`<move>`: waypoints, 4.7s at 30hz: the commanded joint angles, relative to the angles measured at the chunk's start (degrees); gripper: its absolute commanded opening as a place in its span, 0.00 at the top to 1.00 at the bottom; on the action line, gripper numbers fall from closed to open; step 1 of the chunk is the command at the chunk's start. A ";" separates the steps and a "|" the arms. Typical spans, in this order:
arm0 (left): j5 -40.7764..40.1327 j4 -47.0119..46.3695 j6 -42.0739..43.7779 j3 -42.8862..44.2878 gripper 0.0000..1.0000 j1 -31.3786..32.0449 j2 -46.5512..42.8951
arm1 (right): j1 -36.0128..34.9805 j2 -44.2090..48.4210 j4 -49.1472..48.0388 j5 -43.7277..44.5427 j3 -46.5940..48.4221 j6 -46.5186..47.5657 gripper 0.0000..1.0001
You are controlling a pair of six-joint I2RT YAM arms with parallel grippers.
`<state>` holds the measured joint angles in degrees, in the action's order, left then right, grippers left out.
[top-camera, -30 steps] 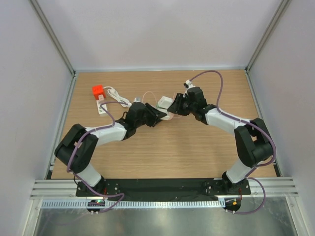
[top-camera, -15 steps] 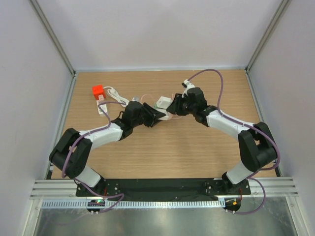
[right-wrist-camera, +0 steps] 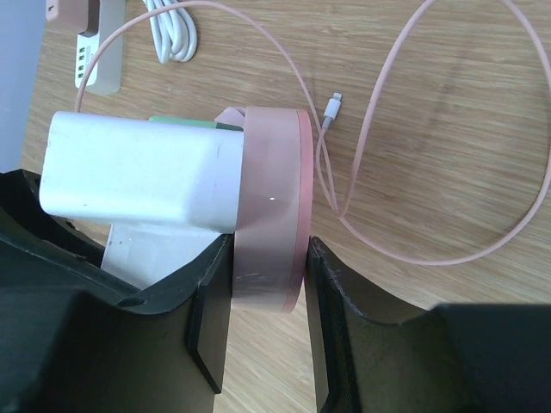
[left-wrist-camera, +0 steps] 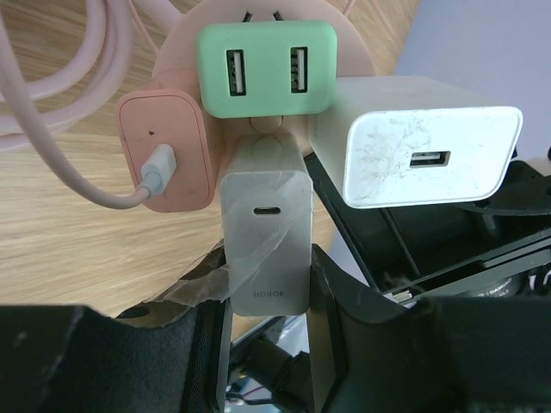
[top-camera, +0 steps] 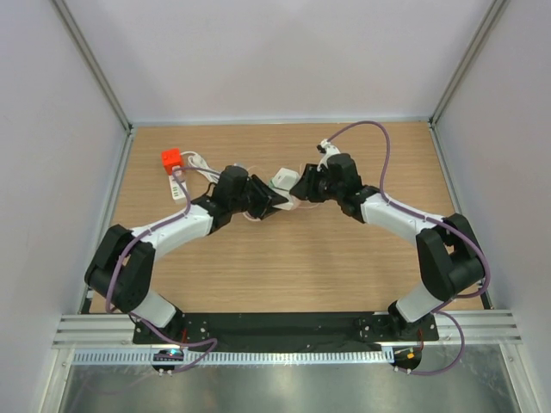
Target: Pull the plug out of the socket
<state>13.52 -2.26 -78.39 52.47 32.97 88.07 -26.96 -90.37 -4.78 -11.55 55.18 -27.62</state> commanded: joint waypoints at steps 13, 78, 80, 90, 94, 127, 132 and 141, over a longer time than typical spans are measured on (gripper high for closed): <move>9.51 2.53 8.26 2.55 1.00 -1.07 -7.56 | 7.71 0.10 -5.33 12.43 -2.71 1.08 0.99; -7.37 12.98 20.03 -18.28 0.83 -47.12 -15.83 | 21.16 -2.27 -28.09 -34.06 -8.07 -9.21 0.99; -6.84 13.60 19.68 -18.45 0.71 -48.79 -15.91 | 21.16 -2.44 -28.36 -34.24 -8.07 -9.38 0.99; -4.91 19.22 20.91 -19.33 0.04 -53.01 -24.69 | 21.16 -3.24 -28.80 -34.85 -7.89 -10.00 0.99; -0.61 19.75 24.15 -19.07 0.00 -53.01 -30.49 | 21.25 -3.59 -28.89 -35.03 -7.89 -10.09 0.99; 11.19 3.06 32.69 -12.21 0.00 -14.35 -25.15 | 21.16 -7.63 -32.40 -39.95 -6.84 -12.72 0.99; 6.97 -0.02 34.35 -10.55 0.00 -7.23 -21.37 | 21.16 -7.89 -32.75 -39.95 -7.01 -13.25 0.99; 2.75 -0.90 38.22 -2.99 0.00 -1.60 -9.43 | 21.25 -8.33 -33.45 -40.30 -7.19 -14.22 0.99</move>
<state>19.18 0.36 -42.68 46.00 30.24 75.77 -5.87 -99.07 -30.55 -48.42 46.59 -39.42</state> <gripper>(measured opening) 0.996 0.403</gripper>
